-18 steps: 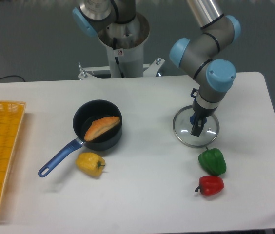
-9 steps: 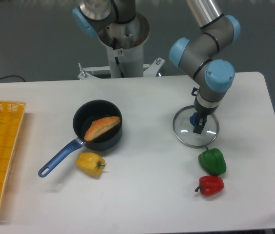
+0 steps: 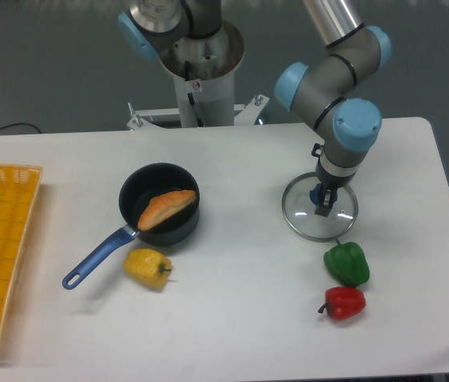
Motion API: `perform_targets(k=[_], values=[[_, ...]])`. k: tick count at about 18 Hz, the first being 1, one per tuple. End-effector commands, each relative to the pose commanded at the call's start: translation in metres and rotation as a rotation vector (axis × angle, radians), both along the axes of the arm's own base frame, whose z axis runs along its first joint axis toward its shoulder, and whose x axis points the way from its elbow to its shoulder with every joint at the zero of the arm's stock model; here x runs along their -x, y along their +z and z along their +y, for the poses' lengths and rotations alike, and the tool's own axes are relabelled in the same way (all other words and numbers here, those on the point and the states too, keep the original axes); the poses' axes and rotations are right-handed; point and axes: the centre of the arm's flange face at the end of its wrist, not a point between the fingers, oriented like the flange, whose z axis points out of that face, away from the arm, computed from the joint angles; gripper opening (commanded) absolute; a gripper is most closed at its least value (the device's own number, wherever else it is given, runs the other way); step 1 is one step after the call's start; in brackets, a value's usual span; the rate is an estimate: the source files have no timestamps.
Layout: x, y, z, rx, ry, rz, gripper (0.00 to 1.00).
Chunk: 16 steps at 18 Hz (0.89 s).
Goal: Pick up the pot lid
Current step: 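Close the gripper on the blue knob of the glass lid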
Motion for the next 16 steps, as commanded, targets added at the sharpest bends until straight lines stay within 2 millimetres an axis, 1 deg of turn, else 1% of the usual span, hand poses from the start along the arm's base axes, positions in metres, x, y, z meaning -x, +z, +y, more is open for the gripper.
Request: perform_targets(k=[1, 4, 6, 10, 11, 14, 16], values=[[0.0006, -0.0002, 0.0002, 0.000, 0.000, 0.000, 0.78], [0.0006, -0.0002, 0.0002, 0.000, 0.002, 0.000, 0.78], [0.0015, 0.0003, 0.0010, 0.004, 0.009, 0.005, 0.70], [0.0027, 0.0021, 0.0010, 0.015, 0.029, 0.014, 0.52], [0.0028, 0.0027, 0.0018, 0.016, 0.034, 0.016, 0.48], [0.0028, 0.0028, 0.0017, 0.018, 0.042, 0.018, 0.44], [0.0028, 0.0034, 0.0026, 0.018, 0.066, 0.021, 0.43]])
